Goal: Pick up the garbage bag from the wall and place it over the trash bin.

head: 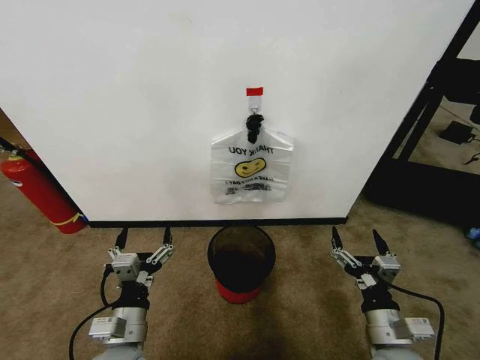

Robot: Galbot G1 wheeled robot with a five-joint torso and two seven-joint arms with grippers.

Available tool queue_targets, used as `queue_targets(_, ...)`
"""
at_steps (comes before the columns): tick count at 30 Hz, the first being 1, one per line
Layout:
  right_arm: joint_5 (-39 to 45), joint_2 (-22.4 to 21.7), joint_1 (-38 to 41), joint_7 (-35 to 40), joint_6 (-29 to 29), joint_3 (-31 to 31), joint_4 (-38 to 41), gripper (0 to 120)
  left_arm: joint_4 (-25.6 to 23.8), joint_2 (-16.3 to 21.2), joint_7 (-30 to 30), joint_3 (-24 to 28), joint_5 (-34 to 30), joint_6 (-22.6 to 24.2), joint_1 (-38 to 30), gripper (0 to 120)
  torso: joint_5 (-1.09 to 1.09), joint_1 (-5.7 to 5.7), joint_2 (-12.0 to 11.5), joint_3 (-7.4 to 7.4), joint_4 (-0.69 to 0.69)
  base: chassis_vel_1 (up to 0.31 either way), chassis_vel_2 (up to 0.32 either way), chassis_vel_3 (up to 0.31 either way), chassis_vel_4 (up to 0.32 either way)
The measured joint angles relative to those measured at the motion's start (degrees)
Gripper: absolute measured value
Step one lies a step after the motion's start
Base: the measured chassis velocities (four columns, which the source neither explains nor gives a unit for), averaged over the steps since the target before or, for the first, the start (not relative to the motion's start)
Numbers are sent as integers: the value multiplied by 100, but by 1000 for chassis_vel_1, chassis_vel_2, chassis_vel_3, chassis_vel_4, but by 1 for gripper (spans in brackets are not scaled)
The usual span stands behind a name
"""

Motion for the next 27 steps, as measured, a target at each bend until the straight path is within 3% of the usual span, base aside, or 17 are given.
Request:
queue_targets(21, 124, 40, 165, -52, -9, -62, -134, 100, 51, -53, 34, 214, 205, -31, 17, 100, 0, 0, 0, 0, 0, 0, 0, 0, 0)
queue_targets(24, 692, -273, 523, -169, -168, -239, -287, 100, 92, -9, 34, 211, 207, -41, -9, 100, 0, 0, 0, 0, 0, 0, 0, 0, 0)
queue_targets(27, 2009, -763, 1268, -431, -544, -522, -543, 100, 140, 56, 35, 242, 207, -41, -55, 100, 2, 0, 0, 0, 5, 0, 0, 0, 0)
